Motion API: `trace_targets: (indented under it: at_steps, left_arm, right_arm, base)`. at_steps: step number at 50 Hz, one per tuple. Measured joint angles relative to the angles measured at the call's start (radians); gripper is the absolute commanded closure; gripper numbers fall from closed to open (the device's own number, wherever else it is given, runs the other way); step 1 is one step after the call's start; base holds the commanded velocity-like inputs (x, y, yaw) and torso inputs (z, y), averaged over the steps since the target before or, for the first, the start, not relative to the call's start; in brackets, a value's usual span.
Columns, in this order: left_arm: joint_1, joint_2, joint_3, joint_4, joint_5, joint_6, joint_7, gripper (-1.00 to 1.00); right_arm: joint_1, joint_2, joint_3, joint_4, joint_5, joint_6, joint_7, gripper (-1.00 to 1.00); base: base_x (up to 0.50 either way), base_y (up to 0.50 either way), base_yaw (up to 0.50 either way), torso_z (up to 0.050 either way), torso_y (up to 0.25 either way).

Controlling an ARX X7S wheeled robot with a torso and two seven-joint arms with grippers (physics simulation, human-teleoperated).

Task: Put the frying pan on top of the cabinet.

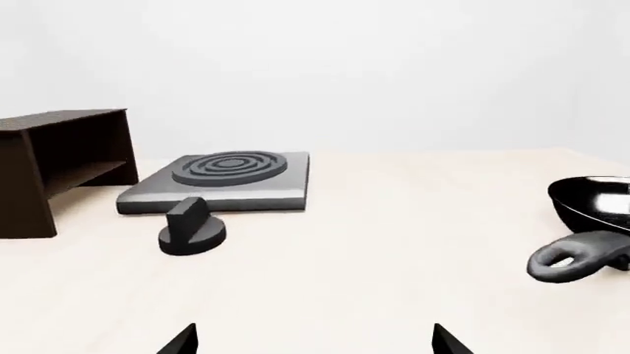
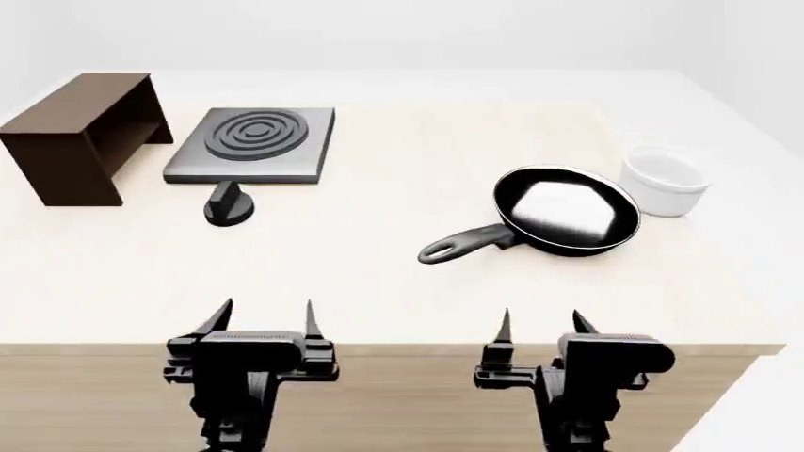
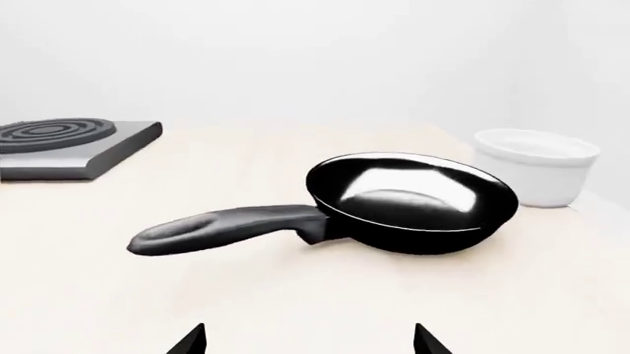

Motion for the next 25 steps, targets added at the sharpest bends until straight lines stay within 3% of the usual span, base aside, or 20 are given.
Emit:
trace_targets:
  at_steps: [5, 9, 25]
  left_arm:
    - [-0.144, -0.001, -0.020, 0.169, -0.017, -0.253, -0.022, -1.00]
    - [-0.217, 0.000, -0.036, 0.233, -0.027, -0.371, -0.036, -1.00]
    - [-0.316, -0.011, -0.031, 0.301, -0.044, -0.514, -0.067, -1.00]
  right_arm:
    - [0.106, 0.040, 0.019, -0.191, 0.026, 0.231, 0.019, -1.00]
    - [0.159, 0.071, 0.014, -0.299, 0.020, 0.341, 0.039, -1.00]
    - [0.233, 0.114, 0.041, -0.466, 0.051, 0.501, 0.058, -1.00]
  base:
    - [0.33, 0.00, 0.00, 0.000, 0.000]
    - [0.50, 0.00, 0.00, 0.000, 0.000]
    - [0.50, 0.00, 0.00, 0.000, 0.000]
